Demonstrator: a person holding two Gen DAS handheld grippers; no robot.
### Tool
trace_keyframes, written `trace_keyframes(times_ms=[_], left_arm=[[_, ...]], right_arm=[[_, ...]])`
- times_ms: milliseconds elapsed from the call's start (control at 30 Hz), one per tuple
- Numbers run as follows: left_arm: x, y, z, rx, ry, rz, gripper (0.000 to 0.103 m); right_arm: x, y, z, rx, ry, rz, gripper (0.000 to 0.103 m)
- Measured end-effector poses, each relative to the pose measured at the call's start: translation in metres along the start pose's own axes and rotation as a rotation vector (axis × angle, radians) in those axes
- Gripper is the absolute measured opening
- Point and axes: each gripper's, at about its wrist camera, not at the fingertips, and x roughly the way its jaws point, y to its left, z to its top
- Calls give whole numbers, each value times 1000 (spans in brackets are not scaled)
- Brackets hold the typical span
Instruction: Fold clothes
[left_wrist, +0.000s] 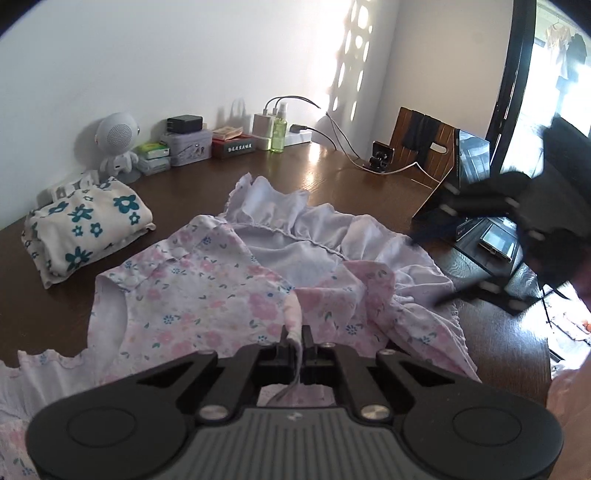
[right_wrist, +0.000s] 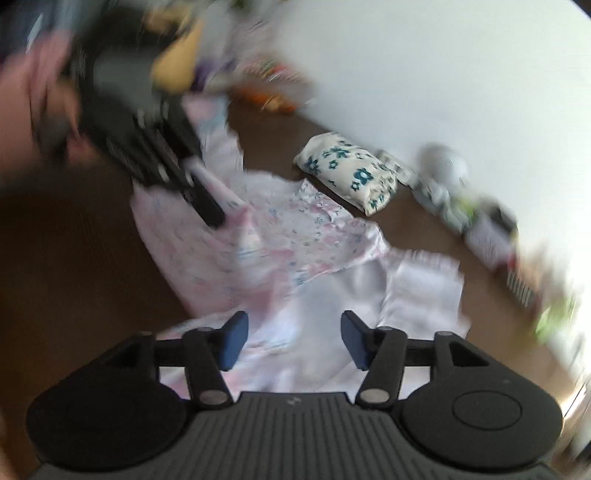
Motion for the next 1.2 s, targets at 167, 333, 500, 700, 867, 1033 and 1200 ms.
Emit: trace_keyframes(times_ms=[167,333,500,700,867,1033,1200], left_arm=[[2,-6,-4,-2,-10,9,2],[1,-10,-8,-20,-30,18,2],[-4,-10,-12,-44,-48,48,2],[-2,-11,-12,-65,-47,68,2],[-3,-18,-12,-62,-55,78,2],[-7,-21,-17,-64,-66,97,2],[-20,-29,-25,-35,-92,67,2]], right_arm=[[-14,39,-25,239,-30,-52,70],[0,65,-29,279,-11,-137,70],[8,72,-36,271,30,-168,48],[-11,79,-37,278,-63,-173,68],[-6,86,-31,262,-41,-168,67],[7,88,-41,275,16,-182,11],[-18,68,-53,325,-25,-234,3]])
